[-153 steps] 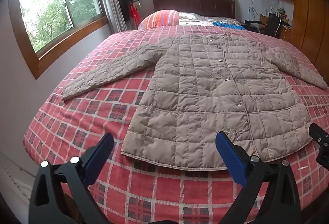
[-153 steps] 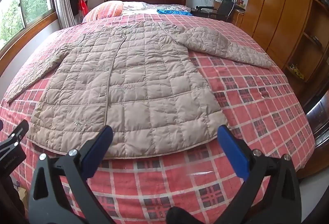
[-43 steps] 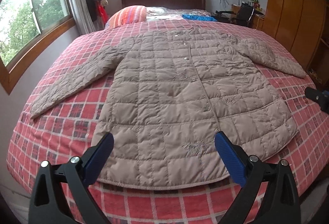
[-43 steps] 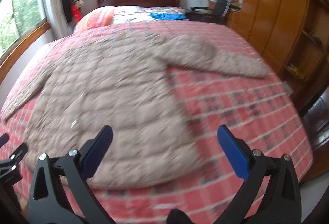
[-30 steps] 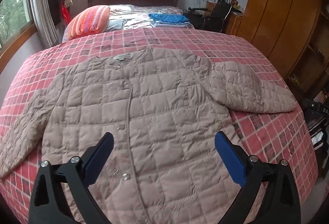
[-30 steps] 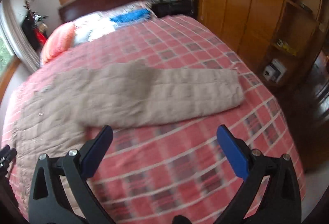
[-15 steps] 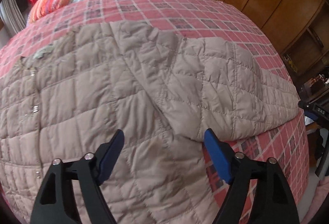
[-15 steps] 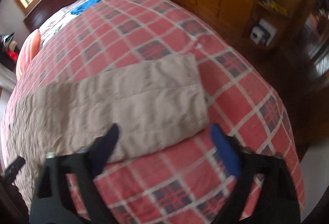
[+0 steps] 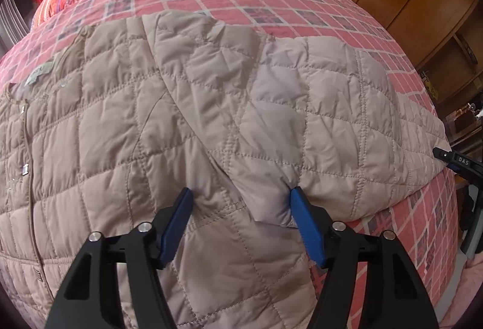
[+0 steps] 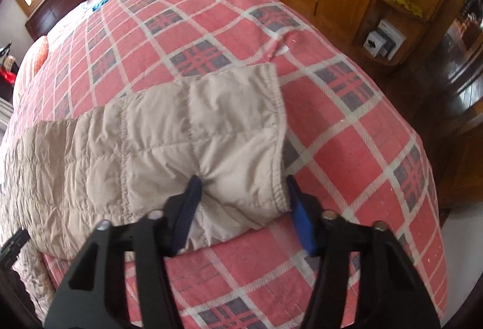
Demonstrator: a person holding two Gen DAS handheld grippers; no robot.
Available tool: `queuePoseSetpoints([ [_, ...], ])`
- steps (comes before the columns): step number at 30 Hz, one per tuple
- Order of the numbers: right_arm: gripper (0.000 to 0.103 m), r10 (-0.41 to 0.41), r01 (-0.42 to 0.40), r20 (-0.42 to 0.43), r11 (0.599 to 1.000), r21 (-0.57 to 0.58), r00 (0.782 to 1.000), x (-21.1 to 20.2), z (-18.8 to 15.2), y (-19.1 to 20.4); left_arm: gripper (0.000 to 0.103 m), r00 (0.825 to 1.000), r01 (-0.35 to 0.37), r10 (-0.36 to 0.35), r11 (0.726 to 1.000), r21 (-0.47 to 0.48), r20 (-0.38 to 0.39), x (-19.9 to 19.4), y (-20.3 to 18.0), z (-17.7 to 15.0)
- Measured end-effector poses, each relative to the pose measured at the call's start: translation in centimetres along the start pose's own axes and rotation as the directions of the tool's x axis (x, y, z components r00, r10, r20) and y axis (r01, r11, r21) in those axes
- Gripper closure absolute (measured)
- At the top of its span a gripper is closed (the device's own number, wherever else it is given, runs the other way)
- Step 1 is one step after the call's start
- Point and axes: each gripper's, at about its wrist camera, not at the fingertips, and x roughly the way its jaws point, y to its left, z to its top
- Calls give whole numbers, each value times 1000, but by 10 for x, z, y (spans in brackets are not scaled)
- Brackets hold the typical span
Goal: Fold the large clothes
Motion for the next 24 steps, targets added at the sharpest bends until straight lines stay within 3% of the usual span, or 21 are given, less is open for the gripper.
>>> queuePoseSetpoints([
  [1,70,6,-6,4,1000,-8,1000,-2,0,3,44,1000,9,-9,1000,2,-1,-2,0,-1],
  [3,79,9,-9,9,1000,-21,1000,-7,-3,12,57,1000,21,-21,1000,15,-2,-3,-4,-1],
  [5,84,-28,29,20,998,-53,999,-10,-4,20,62,1000,19,-19,999,29,-2,-4,-8,-2],
  [6,86,-35,37,29,997,-64,999,-12,-5,23,76,1000,18,-18,999,37,0,-3,-10,-2],
  [7,87,-33,35,39,997,-69,999,-17,-5,28,80,998,58,-58,998,38,-12,-2,-12,-1],
  [11,88,62,-56,116,997,-57,991,-50,-6,43,80,996,85,-84,996,16,-15,0,-8,-1],
  [14,88,217,-196,162,971,-136,963,-86,-13,79,79,992,126,-126,992,-2,-16,0,-1,-1],
  [16,89,273,-239,162,949,-204,948,-99,-21,107,78,986,167,-167,986,-11,-15,-2,4,-1],
  [20,89,309,-255,116,906,-337,944,-96,-40,172,79,968,249,-249,968,-29,-17,-8,20,-6],
  [24,89,316,-272,34,862,-428,948,-72,-59,222,76,958,286,-286,958,-38,-7,-18,34,-9],
])
